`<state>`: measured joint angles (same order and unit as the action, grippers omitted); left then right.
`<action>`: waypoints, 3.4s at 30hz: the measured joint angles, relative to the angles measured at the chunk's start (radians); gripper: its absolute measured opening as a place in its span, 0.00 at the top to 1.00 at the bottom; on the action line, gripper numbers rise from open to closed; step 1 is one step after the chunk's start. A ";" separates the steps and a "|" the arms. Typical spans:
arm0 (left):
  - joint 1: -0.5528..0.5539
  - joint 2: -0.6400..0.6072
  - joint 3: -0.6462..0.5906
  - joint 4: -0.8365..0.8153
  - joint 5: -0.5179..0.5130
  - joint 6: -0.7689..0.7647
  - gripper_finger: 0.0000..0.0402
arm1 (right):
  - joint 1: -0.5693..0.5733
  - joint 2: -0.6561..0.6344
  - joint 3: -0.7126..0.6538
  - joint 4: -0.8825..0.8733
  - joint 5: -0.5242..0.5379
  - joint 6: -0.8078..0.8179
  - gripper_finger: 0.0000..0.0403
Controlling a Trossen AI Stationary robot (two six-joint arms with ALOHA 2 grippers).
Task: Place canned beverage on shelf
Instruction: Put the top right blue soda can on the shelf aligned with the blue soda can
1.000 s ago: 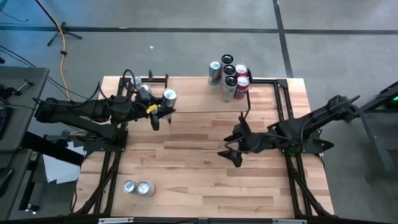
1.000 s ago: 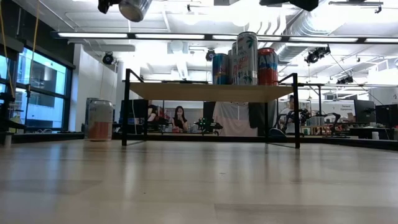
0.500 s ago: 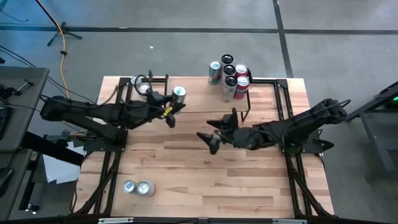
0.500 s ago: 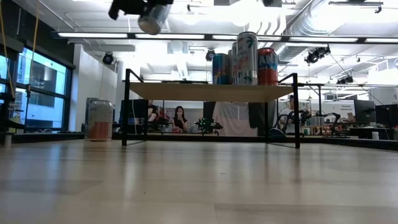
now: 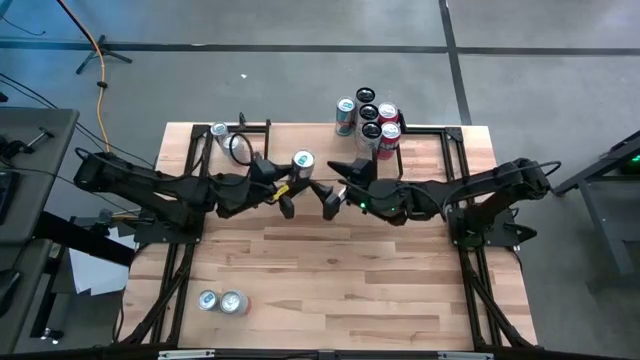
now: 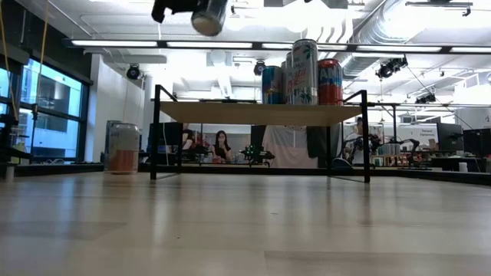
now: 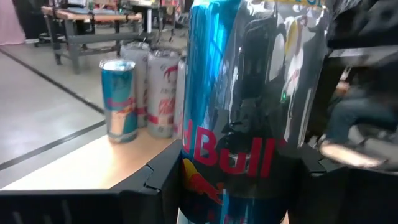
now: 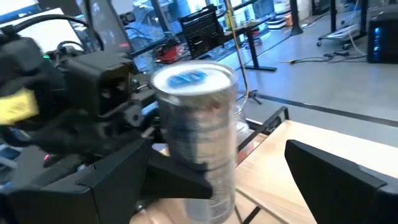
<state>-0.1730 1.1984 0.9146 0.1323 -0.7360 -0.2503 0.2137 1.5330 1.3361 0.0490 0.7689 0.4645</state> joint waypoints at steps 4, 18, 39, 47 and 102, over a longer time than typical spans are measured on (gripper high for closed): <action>0.002 0.000 0.000 0.053 0.037 0.025 0.62 | -0.026 0.013 0.000 0.021 -0.036 0.002 0.10; 0.017 0.098 -0.002 0.217 0.102 0.043 0.62 | -0.078 0.051 0.000 0.151 -0.089 -0.055 0.10; 0.039 0.050 0.001 0.154 0.125 0.108 0.39 | -0.077 0.012 -0.002 0.112 -0.040 -0.151 0.49; 0.042 -0.151 0.002 -0.157 0.084 0.121 0.38 | -0.074 -0.084 -0.002 -0.029 -0.035 -0.160 0.49; -0.175 -0.459 -0.238 0.046 -0.007 -0.071 0.39 | -0.309 0.229 -0.075 0.316 -0.246 -0.212 0.49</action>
<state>-0.3481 0.7391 0.6762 0.1784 -0.7433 -0.3210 -0.0956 1.7623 1.2610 0.3650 0.5229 0.2526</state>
